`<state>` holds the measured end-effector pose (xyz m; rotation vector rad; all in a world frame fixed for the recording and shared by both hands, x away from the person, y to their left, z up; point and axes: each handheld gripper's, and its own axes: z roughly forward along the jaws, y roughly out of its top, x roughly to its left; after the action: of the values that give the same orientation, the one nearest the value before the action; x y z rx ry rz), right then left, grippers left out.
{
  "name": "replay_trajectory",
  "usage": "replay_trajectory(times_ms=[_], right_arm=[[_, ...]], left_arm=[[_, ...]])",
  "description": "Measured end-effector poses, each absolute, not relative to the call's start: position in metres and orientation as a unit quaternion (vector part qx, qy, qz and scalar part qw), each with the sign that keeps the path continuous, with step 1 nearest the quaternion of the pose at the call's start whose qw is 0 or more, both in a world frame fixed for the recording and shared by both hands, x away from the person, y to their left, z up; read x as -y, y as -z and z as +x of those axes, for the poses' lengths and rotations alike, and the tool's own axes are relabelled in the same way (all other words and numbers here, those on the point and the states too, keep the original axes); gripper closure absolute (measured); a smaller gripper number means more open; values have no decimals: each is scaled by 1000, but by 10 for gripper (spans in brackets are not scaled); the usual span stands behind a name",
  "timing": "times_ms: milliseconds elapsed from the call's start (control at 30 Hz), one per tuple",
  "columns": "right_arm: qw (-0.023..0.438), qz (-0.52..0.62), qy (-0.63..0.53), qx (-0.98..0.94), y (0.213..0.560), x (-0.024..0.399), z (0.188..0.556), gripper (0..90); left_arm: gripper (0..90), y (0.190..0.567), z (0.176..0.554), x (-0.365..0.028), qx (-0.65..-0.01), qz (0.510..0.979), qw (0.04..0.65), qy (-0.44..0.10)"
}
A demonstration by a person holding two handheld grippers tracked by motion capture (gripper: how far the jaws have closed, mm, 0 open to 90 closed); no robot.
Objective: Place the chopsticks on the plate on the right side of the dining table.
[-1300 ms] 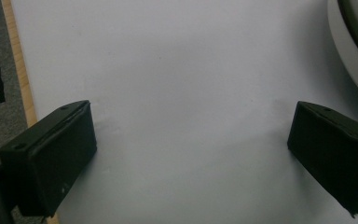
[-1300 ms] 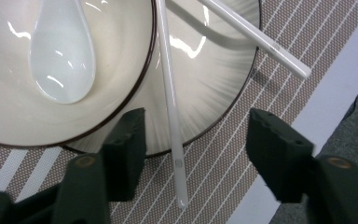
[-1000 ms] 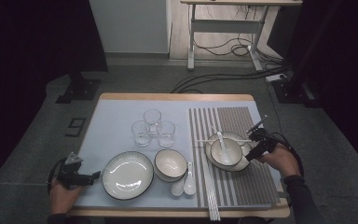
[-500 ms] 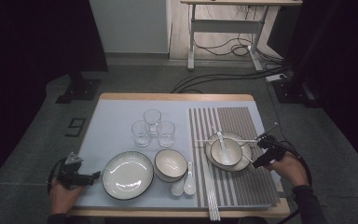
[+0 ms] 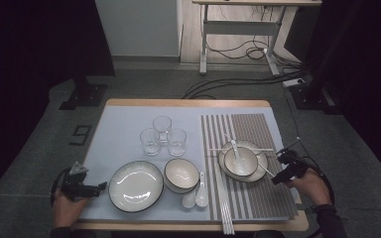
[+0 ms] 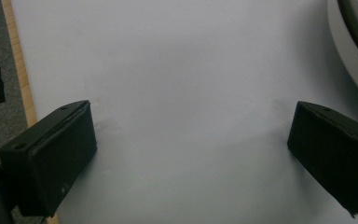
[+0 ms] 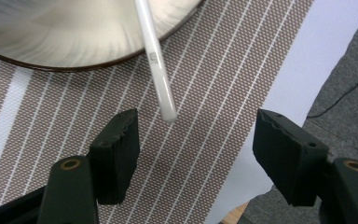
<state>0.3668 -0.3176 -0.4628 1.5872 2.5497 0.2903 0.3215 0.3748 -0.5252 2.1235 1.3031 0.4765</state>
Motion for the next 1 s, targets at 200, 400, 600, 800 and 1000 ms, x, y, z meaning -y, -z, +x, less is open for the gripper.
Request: replay_trajectory(times_ms=[200,400,600,800,1000], right_arm=[[63,537,-97,-836,467,323,367,337],[59,553,-99,-826,470,327,372,430],[57,568,-106,-814,472,334,378,526],[54,564,-110,-817,473,332,380,658],[53,566,-104,-816,473,331,385,744]], left_arm=[[9,525,321,-375,-490,799,298,-179],[9,525,321,-375,-491,799,298,-179],[9,525,322,-375,-490,799,298,-179],[9,525,322,-375,-490,799,298,-179],[9,525,322,-375,-491,799,298,-179]])
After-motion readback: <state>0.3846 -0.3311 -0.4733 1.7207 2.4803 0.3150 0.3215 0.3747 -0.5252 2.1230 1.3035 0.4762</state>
